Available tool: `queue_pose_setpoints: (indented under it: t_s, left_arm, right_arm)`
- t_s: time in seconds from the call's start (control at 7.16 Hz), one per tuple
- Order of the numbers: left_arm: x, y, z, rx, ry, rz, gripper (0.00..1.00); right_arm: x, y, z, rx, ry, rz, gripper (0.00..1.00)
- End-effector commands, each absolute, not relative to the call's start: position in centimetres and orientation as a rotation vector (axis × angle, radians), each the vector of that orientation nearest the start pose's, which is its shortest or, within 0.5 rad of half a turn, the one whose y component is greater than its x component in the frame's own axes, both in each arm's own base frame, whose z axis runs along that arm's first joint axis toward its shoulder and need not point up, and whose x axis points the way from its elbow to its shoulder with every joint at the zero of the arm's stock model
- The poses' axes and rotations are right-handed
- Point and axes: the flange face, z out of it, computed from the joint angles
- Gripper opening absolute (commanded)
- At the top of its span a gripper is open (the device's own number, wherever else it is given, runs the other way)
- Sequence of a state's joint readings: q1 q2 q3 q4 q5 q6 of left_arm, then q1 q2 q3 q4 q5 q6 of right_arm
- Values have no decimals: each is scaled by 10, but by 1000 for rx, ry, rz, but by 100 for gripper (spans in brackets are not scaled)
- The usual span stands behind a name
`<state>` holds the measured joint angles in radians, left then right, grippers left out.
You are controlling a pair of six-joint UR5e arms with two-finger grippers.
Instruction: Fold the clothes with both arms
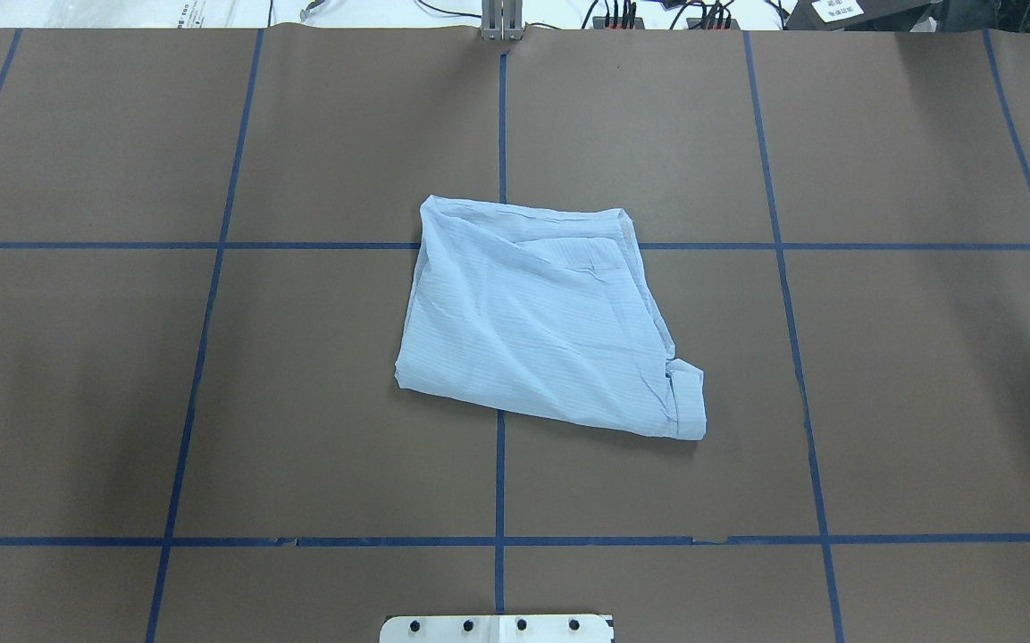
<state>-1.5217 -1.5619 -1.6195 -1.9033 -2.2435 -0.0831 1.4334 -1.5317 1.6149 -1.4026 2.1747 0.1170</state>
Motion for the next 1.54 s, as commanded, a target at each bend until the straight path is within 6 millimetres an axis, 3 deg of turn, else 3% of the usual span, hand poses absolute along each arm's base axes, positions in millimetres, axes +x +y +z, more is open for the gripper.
queue_pose_setpoints:
  t_s: [0.0, 0.14, 0.28, 0.42, 0.56, 1.12, 1.4]
  left_arm:
    - [-50, -506, 626, 212, 682, 69, 100]
    - [-56, -503, 630, 159, 672, 108, 100]
    - [-63, -499, 636, 112, 674, 137, 100]
    - [-64, -493, 645, 78, 681, 134, 100]
    - [-64, -487, 648, 72, 691, 131, 100]
    - [-61, -490, 639, 86, 729, 135, 100]
    - [-61, -490, 637, 91, 728, 136, 100]
  right_arm:
    - [12, -516, 569, 59, -659, -44, 100]
    - [27, -502, 553, -3, -734, 15, 100]
    - [43, -490, 561, -31, -834, 67, 100]
    - [45, -472, 578, -56, -872, 80, 100]
    - [48, -470, 583, -59, -870, 89, 100]
    - [50, -465, 653, -86, -860, 108, 100]
    - [54, -472, 650, -46, -803, 94, 100]
